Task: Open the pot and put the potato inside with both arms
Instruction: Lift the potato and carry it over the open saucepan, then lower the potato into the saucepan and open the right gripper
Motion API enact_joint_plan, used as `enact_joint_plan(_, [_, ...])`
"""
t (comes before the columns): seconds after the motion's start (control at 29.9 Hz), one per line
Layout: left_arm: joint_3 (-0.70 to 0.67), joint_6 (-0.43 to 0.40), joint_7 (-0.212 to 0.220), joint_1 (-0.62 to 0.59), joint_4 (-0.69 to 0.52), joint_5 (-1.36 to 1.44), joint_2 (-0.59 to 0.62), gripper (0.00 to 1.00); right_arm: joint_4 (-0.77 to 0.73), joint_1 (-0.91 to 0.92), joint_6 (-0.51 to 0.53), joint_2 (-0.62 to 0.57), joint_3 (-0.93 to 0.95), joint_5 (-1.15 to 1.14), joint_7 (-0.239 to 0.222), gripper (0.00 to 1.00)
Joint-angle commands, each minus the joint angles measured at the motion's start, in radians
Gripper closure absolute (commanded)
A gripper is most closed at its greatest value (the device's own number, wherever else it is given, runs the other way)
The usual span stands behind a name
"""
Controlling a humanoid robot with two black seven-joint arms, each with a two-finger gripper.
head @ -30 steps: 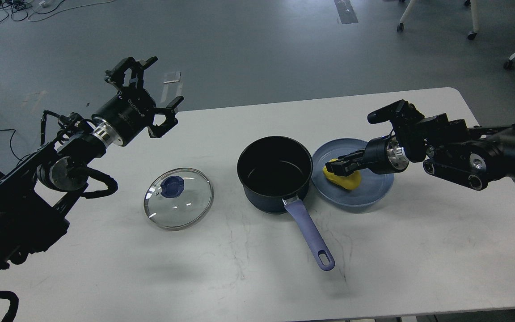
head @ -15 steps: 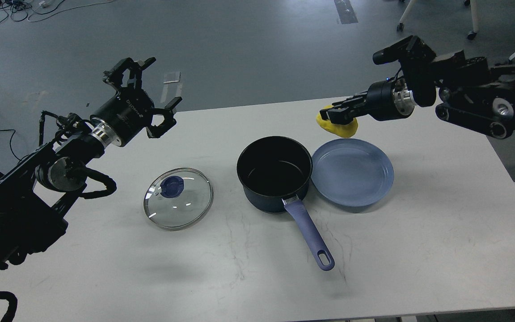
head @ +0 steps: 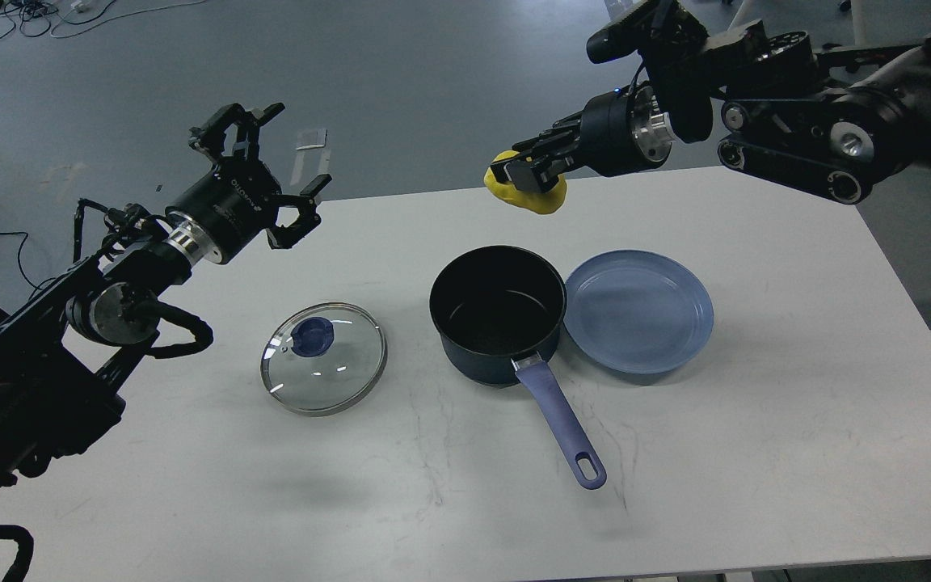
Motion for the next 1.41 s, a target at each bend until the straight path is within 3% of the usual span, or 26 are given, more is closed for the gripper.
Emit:
enact_joint_plan(0.0, [0.0,-0.001,0.001,0.0,0.0,0.0,0.001,0.02,-0.015,-0.015,-0.002,0.046,0.0,0.0,0.001,0.69])
enact_joint_plan(0.37, [0.001,-0.001,0.001,-0.002,0.0,0.0,0.001,0.02,-0.082,-0.068,-0.002,0.118,-0.003,-0.001,0.001,0.69])
enact_joint_plan(1.2, [-0.003,-0.006,0.001,0.0,0.0,0.0,0.004,0.02,-0.096,-0.113,-0.002,0.135,-0.015,-0.001,0.001,0.66])
enact_joint_plan(1.27, [-0.003,-0.006,-0.001,0.0,0.0,0.0,0.004,0.02,-0.093,-0.122,-0.004,0.136,-0.014,0.0,0.001,0.62])
enact_joint_plan(1.31, [-0.003,-0.006,-0.001,-0.002,0.0,0.0,0.004,0.02,-0.09,-0.13,-0.004,0.136,-0.012,0.002,0.001,0.48])
enact_joint_plan(1.34, [-0.003,-0.006,-0.001,-0.002,0.0,0.0,0.004,0.02,-0.088,-0.134,-0.004,0.136,-0.012,0.006,0.001,0.11])
enact_joint_plan(1.37, [-0.005,-0.006,-0.001,-0.002,0.0,-0.001,0.004,0.02,-0.087,-0.136,-0.004,0.136,-0.012,0.006,-0.001,0.0])
